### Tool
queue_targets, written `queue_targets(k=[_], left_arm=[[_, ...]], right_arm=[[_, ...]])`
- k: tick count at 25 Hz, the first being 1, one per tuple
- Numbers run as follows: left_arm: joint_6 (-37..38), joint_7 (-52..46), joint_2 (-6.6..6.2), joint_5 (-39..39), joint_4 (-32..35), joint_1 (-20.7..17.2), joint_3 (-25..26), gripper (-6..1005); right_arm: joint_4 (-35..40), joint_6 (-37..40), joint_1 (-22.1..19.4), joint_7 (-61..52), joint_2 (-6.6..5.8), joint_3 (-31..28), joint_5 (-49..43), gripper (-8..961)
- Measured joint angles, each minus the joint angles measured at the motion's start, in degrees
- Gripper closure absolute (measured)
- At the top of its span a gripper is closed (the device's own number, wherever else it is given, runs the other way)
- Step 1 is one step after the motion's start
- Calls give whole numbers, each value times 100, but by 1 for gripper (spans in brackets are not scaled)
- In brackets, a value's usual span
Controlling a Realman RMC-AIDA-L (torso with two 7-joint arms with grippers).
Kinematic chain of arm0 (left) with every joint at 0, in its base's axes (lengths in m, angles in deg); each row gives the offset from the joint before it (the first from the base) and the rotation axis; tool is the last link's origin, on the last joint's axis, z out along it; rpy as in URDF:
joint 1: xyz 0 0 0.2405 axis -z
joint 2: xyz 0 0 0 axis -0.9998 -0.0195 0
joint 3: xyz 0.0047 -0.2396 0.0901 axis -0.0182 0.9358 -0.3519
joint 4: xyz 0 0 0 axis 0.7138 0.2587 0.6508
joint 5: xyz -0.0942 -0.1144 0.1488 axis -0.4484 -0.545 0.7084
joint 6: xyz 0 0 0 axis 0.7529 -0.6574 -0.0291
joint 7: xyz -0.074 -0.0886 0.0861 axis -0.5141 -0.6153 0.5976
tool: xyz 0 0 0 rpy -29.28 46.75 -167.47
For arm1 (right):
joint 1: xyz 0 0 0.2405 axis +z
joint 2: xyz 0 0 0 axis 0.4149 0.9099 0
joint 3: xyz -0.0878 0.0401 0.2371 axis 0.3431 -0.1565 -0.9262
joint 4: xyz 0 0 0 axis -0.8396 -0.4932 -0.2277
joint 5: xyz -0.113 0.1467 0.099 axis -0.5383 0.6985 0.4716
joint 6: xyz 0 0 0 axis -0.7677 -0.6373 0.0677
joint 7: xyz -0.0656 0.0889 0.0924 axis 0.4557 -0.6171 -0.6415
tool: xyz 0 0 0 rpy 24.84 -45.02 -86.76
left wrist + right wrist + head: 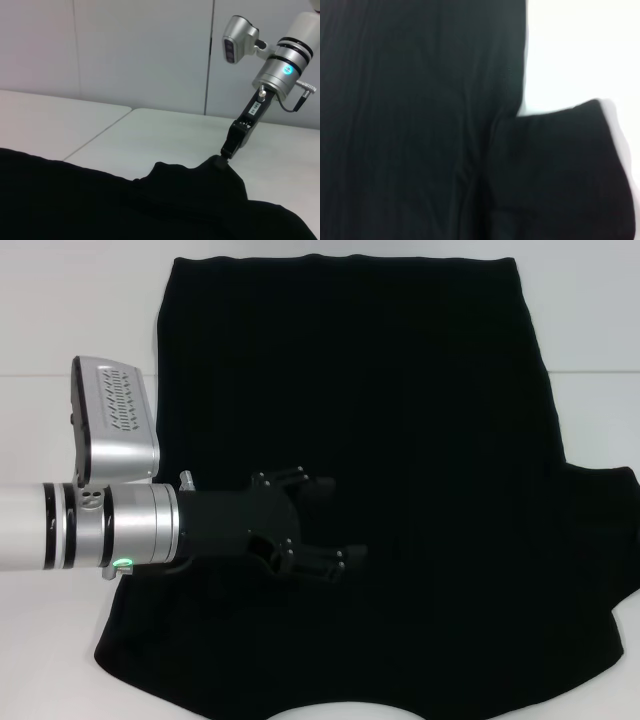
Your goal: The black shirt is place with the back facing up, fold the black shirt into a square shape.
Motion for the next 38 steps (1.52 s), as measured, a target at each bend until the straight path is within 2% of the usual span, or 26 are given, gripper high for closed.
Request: queue_targets(k=[7,13,24,27,31,36,38], left_arm=[[-3,-256,0,-7,10,0,6,37],[21,-376,7,-25,13,0,5,37],[39,-471,9,-68,-21,0,5,38],[45,-520,9,-72,-10,-7,12,38],[80,-602,-1,-76,7,-16,146,38],[124,-610,-7,-75,11,-39,263,38],[140,-613,-8,-75,12,-50,288,38]], right_arm=[[296,-84,-11,377,0,-6,-1,920],[492,-87,-38,392,-73,3,-5,900],[655,141,43,458,-65,35,-41,863],[770,297,177,507,19,38,-29,853],[946,534,534,556,220,145,-17,840],[877,572,1092,479,458,896,-48,823],[870,642,1218,408,513,1234,-74,817]])
